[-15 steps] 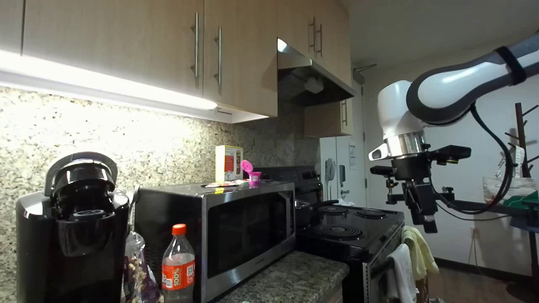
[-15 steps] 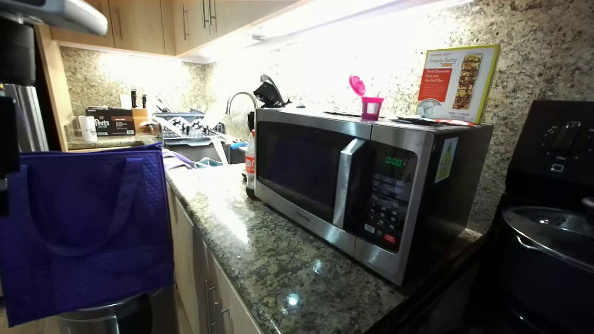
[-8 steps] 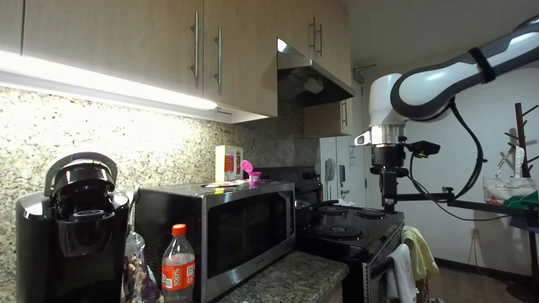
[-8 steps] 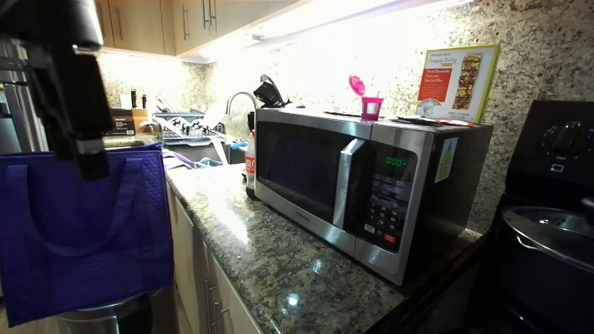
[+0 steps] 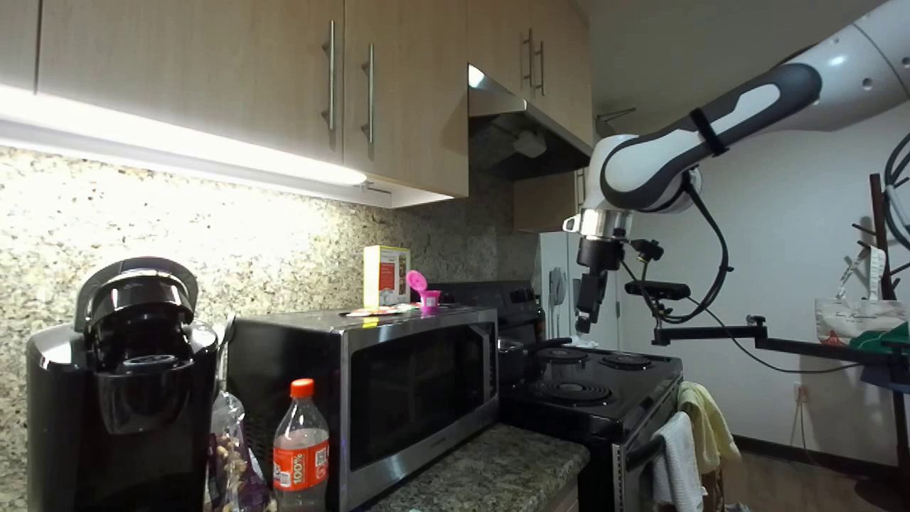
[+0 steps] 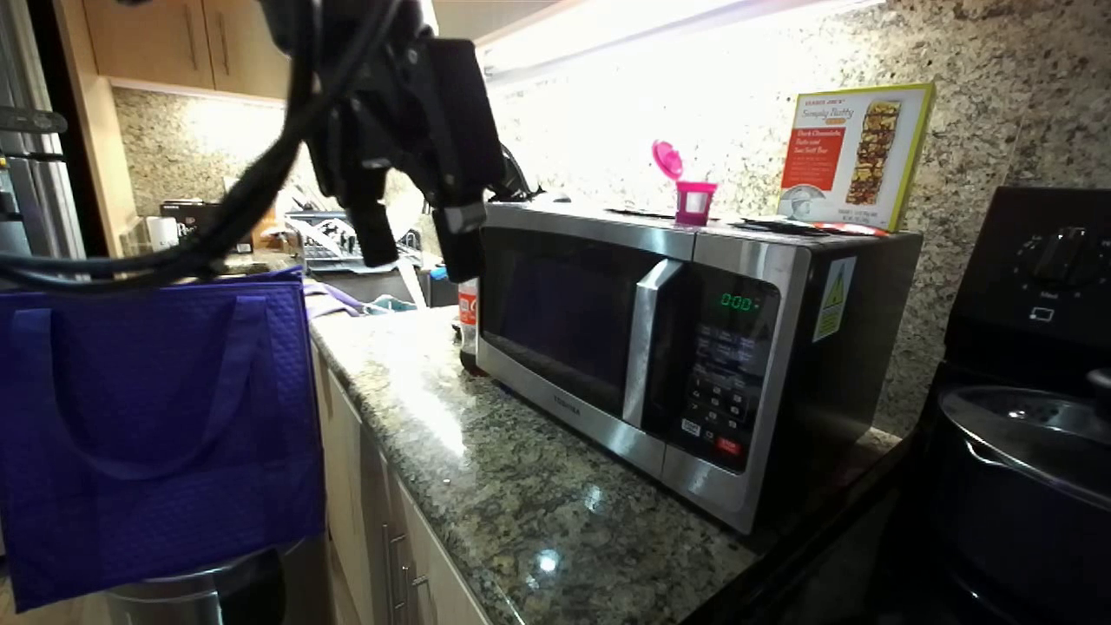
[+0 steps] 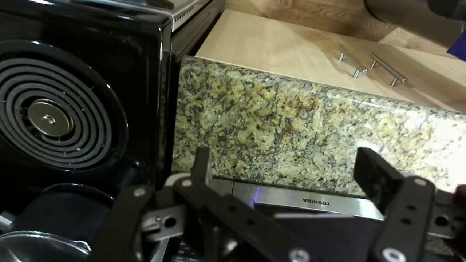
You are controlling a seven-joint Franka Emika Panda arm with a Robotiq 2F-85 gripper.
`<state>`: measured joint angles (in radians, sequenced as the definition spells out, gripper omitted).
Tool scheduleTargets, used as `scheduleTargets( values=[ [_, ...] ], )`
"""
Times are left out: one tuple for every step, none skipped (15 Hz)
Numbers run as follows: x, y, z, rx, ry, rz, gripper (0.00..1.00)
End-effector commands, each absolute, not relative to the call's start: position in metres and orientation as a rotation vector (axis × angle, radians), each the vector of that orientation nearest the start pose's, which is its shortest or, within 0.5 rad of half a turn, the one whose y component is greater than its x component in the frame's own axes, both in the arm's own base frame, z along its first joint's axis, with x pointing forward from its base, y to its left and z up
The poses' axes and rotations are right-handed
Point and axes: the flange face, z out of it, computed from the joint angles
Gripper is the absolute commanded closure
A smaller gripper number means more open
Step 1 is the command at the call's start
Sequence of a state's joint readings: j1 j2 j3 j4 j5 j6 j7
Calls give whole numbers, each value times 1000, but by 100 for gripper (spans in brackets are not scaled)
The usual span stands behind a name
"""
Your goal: Open the microwave
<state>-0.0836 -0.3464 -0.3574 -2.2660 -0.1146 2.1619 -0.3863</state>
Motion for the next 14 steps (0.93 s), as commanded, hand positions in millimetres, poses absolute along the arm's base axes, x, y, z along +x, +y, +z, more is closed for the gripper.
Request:
scheduleTargets(
  values=[
    [428,-220,510,-3196,-3,-335,0],
    [431,-221,509,-3197,0,-331,0],
    [432,-221,509,-3198,0,-329,0],
    [432,-221,509,-3198,0,-330,0],
    [432,-221,509,-3198,0,-330,0],
    [432,-221,509,-3198,0,-330,0],
    [438,-222,509,-3174,39,-368,0],
    [447,-224,509,-3166,94,-424,0],
    [454,-225,510,-3153,120,-472,0],
    [466,-226,512,-3143,127,-534,0],
    [473,-227,512,-3138,148,-575,0],
    [484,-229,512,-3147,167,-614,0],
    [492,-230,511,-3149,157,-629,0],
    [504,-231,509,-3165,153,-652,0]
  ],
)
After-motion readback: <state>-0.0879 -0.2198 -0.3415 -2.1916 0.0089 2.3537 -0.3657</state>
